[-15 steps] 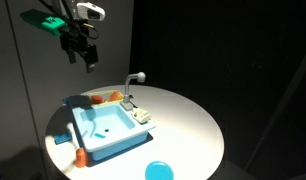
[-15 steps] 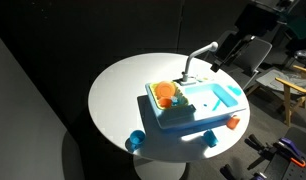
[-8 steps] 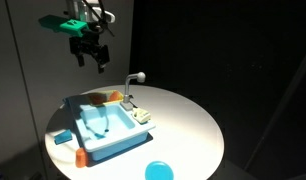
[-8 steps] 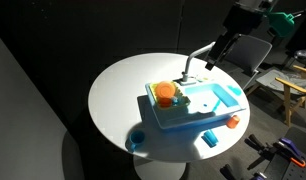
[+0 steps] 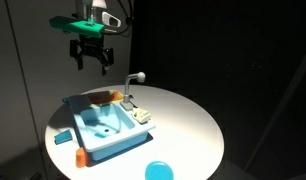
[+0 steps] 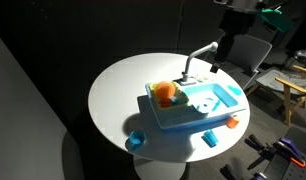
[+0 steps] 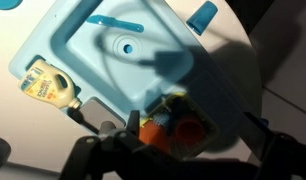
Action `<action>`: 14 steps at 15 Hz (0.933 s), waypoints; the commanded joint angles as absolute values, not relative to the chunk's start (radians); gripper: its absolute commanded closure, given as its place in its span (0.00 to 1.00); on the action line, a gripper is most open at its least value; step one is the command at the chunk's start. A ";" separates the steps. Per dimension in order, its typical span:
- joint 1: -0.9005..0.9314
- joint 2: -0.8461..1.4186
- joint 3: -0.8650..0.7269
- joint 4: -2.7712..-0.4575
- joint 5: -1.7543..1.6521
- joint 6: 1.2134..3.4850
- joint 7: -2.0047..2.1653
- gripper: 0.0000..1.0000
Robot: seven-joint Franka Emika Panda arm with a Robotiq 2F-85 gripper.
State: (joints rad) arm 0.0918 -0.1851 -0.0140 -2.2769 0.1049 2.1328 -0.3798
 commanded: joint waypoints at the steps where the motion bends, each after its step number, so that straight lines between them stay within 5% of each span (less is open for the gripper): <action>1: 0.086 -0.154 -0.014 -2.225 0.088 2.097 -0.461 0.00; 14: 0.078 -0.023 -0.001 -2.193 -0.031 2.224 -0.582 0.00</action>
State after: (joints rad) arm 0.0918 -0.0786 -0.0079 -2.2395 -0.0139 2.2143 -0.5285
